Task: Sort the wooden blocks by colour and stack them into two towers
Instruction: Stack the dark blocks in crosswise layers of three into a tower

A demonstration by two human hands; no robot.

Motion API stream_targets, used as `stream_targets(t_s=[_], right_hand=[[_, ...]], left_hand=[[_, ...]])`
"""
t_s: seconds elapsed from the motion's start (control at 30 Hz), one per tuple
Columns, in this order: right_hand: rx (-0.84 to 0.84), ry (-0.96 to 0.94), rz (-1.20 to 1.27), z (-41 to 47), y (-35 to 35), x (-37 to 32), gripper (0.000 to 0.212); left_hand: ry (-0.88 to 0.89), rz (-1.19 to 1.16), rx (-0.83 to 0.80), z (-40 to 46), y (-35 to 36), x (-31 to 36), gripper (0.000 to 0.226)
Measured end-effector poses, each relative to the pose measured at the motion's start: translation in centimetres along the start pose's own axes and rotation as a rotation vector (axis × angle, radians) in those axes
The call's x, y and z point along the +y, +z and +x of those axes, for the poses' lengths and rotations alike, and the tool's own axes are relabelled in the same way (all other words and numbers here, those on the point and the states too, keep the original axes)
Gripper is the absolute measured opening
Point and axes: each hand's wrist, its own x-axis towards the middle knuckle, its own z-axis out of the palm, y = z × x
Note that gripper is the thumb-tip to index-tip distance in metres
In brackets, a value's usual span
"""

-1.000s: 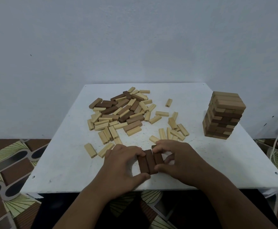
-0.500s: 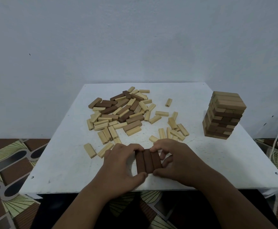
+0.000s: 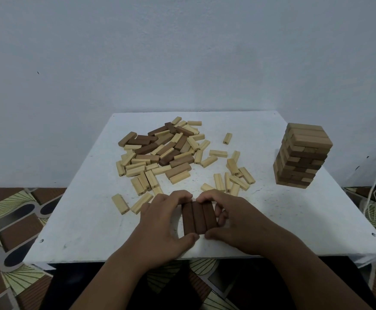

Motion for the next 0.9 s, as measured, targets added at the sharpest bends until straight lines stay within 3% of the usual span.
stream_targets(t_s=[0.37,0.5,0.9], right_hand=[[0.025,-0.010,0.018,-0.6,-2.5,-1.3,0.056],[0.079,-0.014,-0.005,-0.7,-6.1,-2.3,0.058],[0.296,0.023,-0.073,-2.9,-18.9,-1.9,0.052]], left_hand=[[0.000,-0.165,0.073,1.3,-0.5,1.2,0.072],[0.091,-0.228,0.129,3.4,-1.5,3.5,0.067],[0.261,-0.289,0.065,14.0,-3.2,13.6,0.062]])
